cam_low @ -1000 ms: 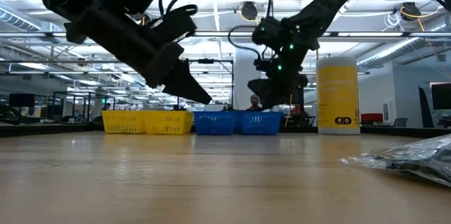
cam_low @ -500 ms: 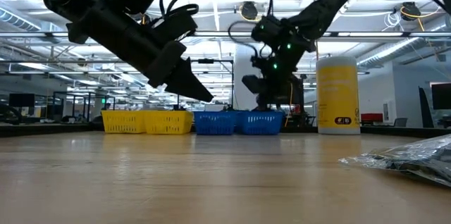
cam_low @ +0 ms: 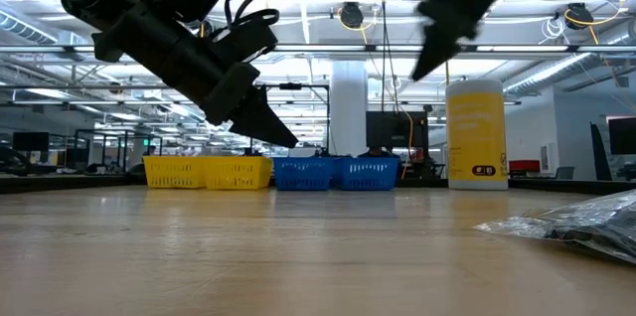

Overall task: Pick & Place Travel size toiletries
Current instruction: Put the white toothpaste into the right yellow bin

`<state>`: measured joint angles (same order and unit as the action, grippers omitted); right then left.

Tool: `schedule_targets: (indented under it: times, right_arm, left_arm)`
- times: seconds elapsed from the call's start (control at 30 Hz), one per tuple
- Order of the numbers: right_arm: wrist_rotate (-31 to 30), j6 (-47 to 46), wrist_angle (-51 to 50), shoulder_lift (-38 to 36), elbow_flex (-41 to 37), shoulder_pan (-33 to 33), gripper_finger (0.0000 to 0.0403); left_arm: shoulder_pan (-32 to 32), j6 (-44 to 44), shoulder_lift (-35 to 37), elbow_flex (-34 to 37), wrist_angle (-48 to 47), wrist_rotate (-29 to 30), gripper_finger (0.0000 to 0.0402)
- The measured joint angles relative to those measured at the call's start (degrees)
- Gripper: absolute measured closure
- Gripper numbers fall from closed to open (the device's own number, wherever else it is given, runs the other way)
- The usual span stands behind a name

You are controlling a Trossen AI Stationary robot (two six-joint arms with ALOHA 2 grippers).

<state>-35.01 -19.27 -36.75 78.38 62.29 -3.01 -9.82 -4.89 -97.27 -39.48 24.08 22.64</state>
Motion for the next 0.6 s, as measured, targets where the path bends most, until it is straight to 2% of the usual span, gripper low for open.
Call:
schedule_targets:
  times: [0.13,0.3,0.43,0.6]
  right_arm:
    - [1.97,-17.41,-15.57,-4.33,-2.28,-12.82,0.0403]
    - [16.77,-38.31,-28.02,-8.66,-6.25,-22.69,0.0403]
    - [26.49,-47.41,-27.97,-11.45,-12.38,-25.59,0.0394]
    - [37.24,-52.21,-27.79,-12.61,-21.35,-23.98,0.0334]
  left_arm:
    - [-0.04,-0.37,0.00,0.00,0.01,-0.01,0.0394]
    - [-0.02,-0.97,0.00,0.00,0.06,-0.01,0.0397]
    - [0.37,-1.64,0.00,0.00,0.09,-0.01,0.0388]
    - [0.89,-1.65,0.00,0.00,0.11,-0.01,0.0395]
